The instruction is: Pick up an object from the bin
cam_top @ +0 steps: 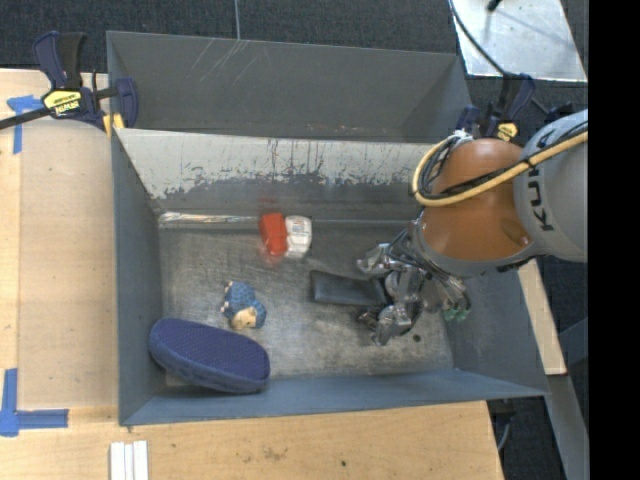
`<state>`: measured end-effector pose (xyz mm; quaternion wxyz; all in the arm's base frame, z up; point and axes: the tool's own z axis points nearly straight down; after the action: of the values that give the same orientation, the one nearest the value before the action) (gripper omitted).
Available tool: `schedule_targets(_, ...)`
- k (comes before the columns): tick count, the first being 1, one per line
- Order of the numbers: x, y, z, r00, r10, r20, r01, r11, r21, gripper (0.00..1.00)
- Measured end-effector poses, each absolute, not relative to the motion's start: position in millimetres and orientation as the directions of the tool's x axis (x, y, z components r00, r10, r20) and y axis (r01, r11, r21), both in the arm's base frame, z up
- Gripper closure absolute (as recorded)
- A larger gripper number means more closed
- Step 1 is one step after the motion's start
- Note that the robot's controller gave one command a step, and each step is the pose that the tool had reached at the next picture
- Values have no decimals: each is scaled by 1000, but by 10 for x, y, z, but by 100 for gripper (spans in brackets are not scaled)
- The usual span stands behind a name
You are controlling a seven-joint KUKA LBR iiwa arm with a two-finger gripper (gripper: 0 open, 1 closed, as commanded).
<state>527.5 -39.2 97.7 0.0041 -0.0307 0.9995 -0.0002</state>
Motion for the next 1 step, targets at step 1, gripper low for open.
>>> schedule_targets(1,5241,-381,935,-998,-62,5,-62,998,2,100)
